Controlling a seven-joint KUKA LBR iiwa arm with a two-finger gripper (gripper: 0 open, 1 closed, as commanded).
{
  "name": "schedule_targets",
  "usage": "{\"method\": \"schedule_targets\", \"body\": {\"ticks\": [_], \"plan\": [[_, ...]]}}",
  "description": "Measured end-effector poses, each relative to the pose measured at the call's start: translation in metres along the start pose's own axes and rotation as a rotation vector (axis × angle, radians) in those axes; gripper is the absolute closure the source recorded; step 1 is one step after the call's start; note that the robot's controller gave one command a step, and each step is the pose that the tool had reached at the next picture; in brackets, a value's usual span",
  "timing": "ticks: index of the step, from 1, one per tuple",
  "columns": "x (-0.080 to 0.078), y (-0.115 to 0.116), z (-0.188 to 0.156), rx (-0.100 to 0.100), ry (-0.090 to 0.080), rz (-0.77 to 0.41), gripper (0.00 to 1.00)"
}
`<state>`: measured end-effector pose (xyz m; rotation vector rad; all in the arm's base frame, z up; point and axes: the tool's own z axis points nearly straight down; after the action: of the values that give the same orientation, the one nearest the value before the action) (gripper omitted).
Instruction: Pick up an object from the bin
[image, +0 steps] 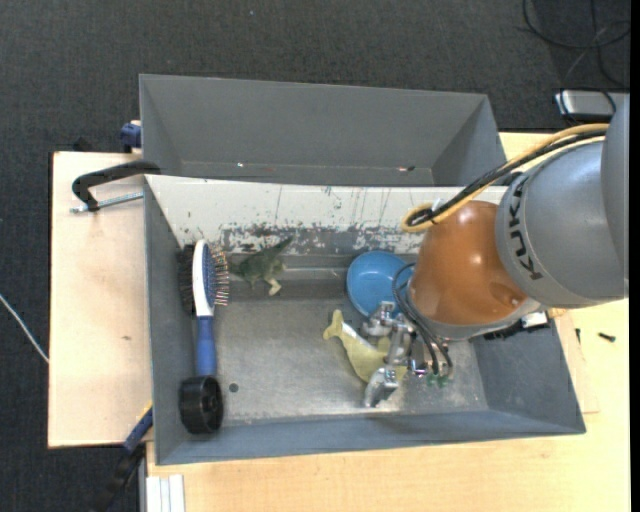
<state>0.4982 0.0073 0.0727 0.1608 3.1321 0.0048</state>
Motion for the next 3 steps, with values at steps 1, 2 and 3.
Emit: {"method": "schedule_targets", "body": {"ticks": [1,2,3], "plan": [[-0.0007,0.0013,-0.0013,0.001,0.002,0.000,0.00],[-0.0010,0.0021,-0.0022,0.002,0.004,0.000,0.00],[-0.0013,0.0027,-0.0027,0.002,0.004,0.000,0.00]]}}
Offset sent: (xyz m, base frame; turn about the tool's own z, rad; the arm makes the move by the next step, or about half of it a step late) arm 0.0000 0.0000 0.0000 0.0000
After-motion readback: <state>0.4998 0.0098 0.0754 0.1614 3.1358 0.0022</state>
